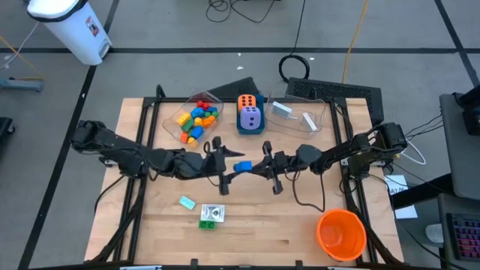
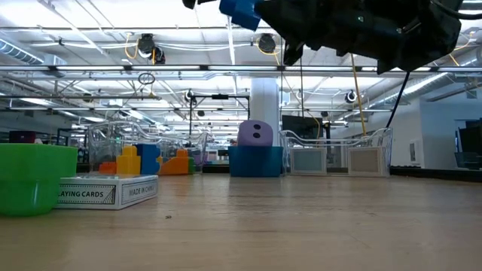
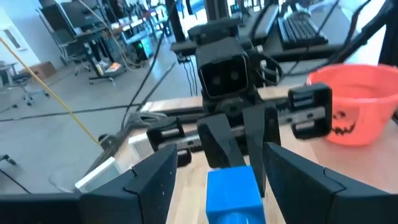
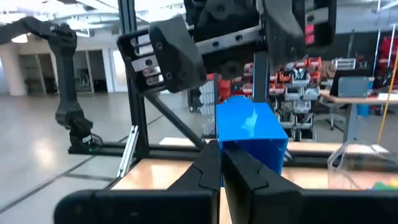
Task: Pick & Place Toys
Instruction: Put the blue game piece into the left transparent bin
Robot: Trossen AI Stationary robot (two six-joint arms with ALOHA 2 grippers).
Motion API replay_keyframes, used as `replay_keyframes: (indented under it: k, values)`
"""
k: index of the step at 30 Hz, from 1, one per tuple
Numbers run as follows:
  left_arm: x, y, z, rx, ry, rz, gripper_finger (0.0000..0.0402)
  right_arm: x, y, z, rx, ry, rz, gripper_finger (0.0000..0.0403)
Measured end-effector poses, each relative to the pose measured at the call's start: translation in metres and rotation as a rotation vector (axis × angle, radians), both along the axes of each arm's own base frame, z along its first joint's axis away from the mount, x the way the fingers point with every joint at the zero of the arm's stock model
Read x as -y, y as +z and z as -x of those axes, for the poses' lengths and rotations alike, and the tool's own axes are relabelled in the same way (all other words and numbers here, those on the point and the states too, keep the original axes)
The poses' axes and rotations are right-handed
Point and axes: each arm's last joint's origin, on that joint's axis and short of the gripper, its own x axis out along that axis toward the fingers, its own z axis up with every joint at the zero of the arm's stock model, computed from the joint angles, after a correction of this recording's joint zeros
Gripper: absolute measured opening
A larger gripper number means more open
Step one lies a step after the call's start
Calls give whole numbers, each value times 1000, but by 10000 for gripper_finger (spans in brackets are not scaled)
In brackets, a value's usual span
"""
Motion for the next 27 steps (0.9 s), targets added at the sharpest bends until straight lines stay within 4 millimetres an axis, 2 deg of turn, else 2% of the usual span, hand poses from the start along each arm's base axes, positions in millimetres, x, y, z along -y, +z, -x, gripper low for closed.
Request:
replay_keyframes:
  k: [11, 16, 22, 27]
  values:
    - [-1, 7, -4, 93, -25, 29, 262, -1, 14, 9, 188, 47, 3, 0]
    - [-1, 11, -5, 132, -68, 27, 255, 2, 11, 22, 267, 41, 1, 0]
    - [-4, 10, -16, 216, -142, 27, 243, 4, 9, 23, 266, 30, 20, 0]
    - [-8, -4, -29, 208, -164, 37, 244, 2, 10, 23, 270, 35, 33, 0]
